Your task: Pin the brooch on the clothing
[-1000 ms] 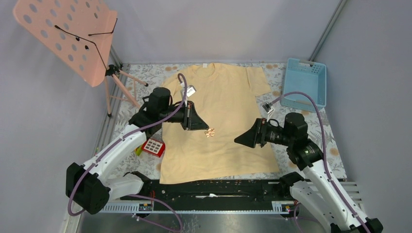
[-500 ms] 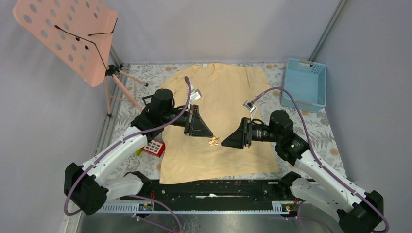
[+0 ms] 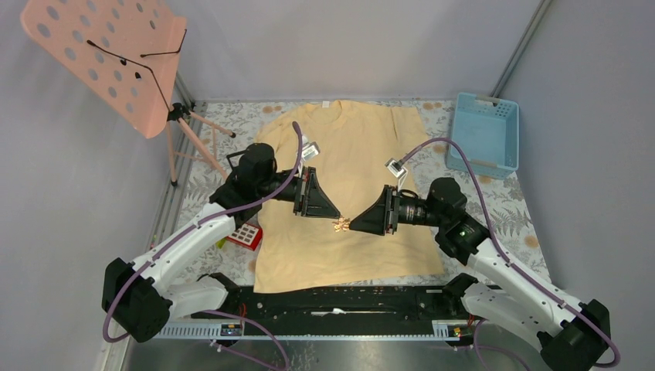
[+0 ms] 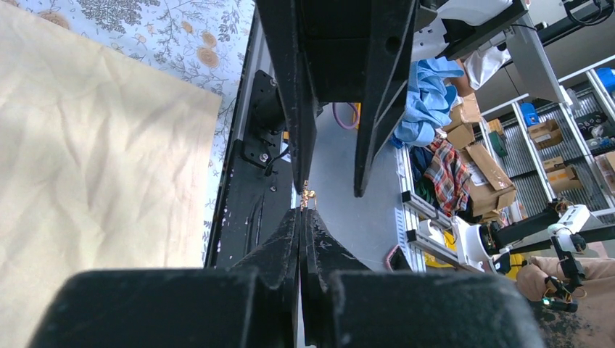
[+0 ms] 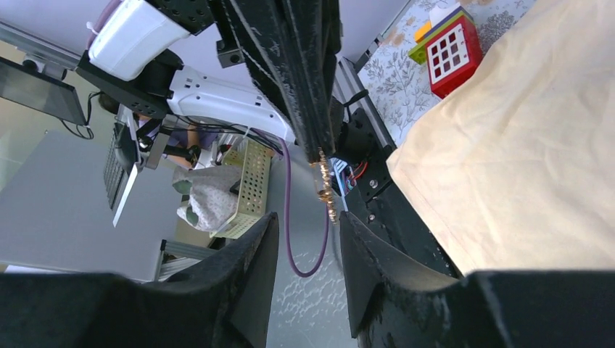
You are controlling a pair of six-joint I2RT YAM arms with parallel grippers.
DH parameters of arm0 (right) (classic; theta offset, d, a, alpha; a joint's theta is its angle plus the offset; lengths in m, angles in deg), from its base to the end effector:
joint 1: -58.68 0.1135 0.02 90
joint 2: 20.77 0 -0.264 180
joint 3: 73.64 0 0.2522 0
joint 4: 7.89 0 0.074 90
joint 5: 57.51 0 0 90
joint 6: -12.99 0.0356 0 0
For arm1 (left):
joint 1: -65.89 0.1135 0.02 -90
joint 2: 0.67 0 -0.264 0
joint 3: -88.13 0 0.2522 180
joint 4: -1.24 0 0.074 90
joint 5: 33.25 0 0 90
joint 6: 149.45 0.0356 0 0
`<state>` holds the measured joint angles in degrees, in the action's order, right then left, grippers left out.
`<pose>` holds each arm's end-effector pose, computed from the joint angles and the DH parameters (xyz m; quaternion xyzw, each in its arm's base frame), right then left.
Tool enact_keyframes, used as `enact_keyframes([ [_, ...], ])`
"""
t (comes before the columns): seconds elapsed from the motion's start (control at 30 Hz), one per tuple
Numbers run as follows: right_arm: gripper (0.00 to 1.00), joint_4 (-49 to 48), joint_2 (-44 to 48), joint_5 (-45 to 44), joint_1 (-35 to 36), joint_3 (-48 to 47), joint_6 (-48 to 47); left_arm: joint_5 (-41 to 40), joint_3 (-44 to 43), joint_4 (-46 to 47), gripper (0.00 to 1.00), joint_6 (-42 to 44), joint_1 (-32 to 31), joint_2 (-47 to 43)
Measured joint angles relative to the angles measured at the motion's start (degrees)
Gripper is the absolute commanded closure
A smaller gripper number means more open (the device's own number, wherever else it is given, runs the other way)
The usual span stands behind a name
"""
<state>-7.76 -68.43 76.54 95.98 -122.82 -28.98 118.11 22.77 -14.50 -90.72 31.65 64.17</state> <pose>0.1392 0.1372 0.3177 -0.2067 0.6698 0.6422 0.3103 0.1873 -0.1653 0.3308 0.3274 0.6751 -0.6235 0.2199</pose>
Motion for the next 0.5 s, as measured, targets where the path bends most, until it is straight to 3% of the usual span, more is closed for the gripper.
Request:
enact_keyframes([
  [0.5,0.72,-0.4,-1.4,-1.6,1.5,1.3,-0.8,0.6,0.9,3.1,1.0,-2.1,0.0,0.0],
])
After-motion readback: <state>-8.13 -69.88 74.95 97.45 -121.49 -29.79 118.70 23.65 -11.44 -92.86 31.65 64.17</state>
